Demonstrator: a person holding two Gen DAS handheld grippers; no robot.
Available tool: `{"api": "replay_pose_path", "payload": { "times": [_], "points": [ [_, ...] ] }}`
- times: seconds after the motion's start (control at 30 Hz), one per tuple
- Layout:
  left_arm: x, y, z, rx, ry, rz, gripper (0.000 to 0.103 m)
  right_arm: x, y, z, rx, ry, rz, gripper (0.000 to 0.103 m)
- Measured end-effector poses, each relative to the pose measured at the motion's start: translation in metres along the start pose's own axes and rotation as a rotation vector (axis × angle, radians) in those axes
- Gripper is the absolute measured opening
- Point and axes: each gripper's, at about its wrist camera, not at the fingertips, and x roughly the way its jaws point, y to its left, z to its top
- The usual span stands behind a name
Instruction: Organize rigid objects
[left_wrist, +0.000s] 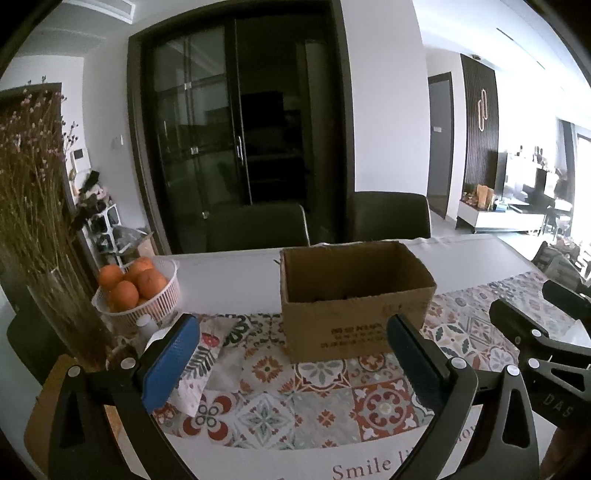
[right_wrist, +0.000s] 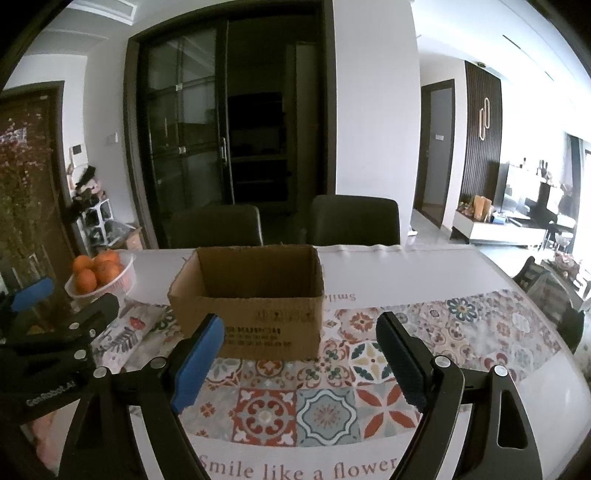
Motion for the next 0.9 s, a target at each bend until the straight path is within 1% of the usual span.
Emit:
{"api": "replay_pose_path", "payload": {
  "times": [0.27, 0.9],
  "points": [
    [-0.003, 0.0, -0.011, -0.008, 0.03, -0.008, 0.103, -0.007, 0.002, -0.01, -0.013, 0.001, 0.002, 0.085],
    [-0.012, -0.002, -0.014, -0.01, 0.021, -0.002, 0.103, -0.015, 0.002, -0.015, -0.002, -0.001, 0.015, 0.085]
  ]
}}
